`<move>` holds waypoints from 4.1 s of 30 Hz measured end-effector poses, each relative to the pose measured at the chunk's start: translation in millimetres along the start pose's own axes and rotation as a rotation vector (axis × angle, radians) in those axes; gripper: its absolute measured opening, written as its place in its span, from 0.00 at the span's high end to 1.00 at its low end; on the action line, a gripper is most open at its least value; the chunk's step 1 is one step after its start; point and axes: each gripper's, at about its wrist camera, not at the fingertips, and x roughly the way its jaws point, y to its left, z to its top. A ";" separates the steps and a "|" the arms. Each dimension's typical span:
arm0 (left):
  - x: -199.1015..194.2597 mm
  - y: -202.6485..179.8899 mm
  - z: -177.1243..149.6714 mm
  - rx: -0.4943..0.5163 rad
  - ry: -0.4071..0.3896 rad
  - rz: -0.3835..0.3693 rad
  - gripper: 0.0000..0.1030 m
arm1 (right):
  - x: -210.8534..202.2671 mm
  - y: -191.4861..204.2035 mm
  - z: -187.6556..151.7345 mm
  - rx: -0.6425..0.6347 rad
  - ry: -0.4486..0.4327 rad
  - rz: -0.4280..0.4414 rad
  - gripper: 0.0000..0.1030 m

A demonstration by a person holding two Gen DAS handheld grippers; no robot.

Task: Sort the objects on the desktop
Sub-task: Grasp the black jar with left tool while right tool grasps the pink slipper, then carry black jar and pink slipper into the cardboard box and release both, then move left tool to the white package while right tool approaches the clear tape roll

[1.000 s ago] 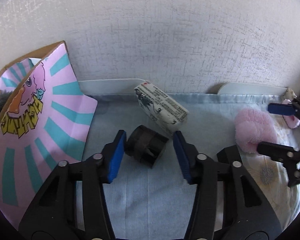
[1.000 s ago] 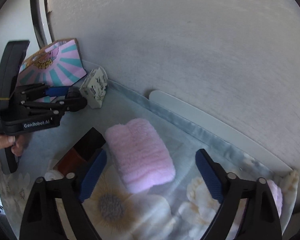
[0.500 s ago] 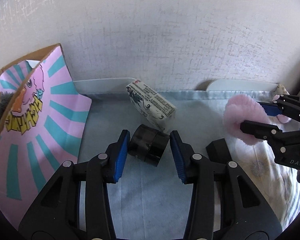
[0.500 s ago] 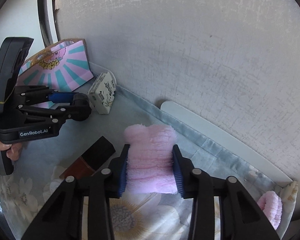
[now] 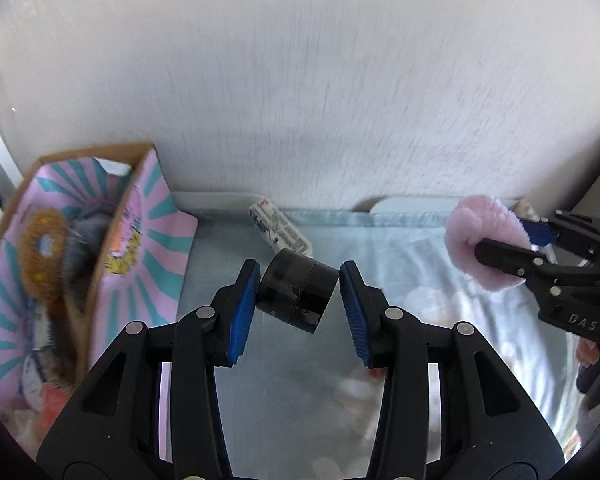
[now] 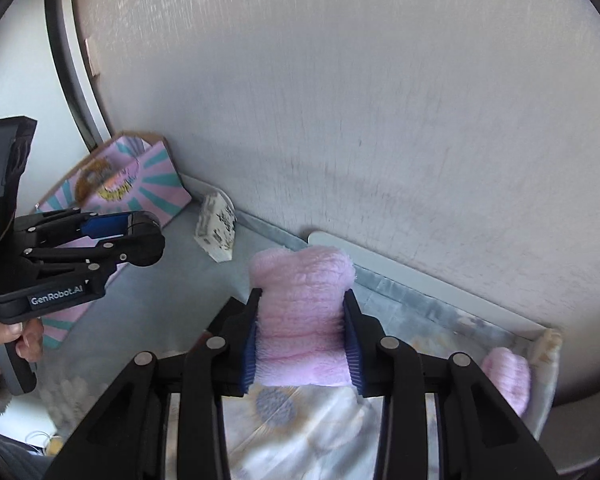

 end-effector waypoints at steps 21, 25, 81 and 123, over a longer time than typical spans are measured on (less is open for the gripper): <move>-111.0 80.7 59.0 -0.062 0.028 0.076 0.63 | -54.8 70.0 107.5 -0.112 0.039 0.066 0.67; -118.7 106.4 56.9 -0.106 0.042 0.087 0.63 | -44.2 94.0 132.3 -0.169 0.064 0.103 0.67; -84.1 200.7 -22.1 -0.169 0.234 0.114 0.00 | 80.7 239.8 183.2 -0.227 0.229 0.245 0.00; -42.8 27.4 53.8 -0.049 0.156 -0.016 0.00 | -35.3 68.4 -14.9 0.101 0.157 -0.089 0.00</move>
